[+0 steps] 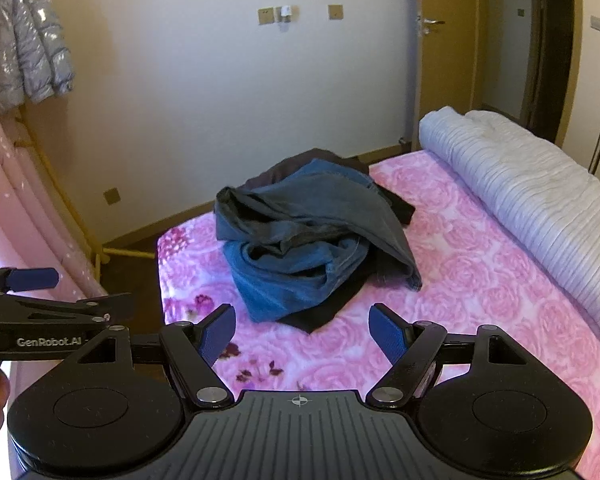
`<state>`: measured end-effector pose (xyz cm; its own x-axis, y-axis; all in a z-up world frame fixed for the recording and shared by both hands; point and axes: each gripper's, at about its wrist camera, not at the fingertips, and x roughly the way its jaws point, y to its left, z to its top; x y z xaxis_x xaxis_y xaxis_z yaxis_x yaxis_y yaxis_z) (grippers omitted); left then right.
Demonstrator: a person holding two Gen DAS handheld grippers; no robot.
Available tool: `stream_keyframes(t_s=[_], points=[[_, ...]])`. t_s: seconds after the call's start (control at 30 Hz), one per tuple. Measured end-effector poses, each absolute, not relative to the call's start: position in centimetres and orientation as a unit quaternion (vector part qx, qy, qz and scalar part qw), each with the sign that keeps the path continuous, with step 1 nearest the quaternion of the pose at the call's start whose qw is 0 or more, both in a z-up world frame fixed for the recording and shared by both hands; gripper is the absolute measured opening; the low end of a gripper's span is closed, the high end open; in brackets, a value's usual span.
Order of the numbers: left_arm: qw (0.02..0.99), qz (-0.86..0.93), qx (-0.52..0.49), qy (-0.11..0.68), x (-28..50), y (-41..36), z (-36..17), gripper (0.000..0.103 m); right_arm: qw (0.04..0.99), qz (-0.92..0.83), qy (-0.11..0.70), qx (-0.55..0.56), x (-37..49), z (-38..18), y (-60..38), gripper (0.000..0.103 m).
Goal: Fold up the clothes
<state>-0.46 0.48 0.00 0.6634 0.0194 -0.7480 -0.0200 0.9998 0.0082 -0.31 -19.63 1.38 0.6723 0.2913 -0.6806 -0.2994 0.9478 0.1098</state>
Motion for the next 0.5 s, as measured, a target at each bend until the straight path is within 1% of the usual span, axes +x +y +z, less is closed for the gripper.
stream_keyframes(t_s=[0.23,0.33,0.5], points=[[0.914,0.037,-0.032,0.403,-2.8,0.2,-0.1,0.093,0.912,0.172,0.371,-0.01,-0.8,1.6,-20.0,0.077],[0.914,0.043,-0.037,0.402,-3.1,0.1,-0.3,0.093,0.91,0.181,0.373,-0.011,-1.0,0.9,-20.9,0.077],[0.916,0.045,-0.03,0.398,-2.9,-0.8,0.1,0.093,0.909,0.187,0.373,-0.011,-0.7,1.3,-21.5,0.077]])
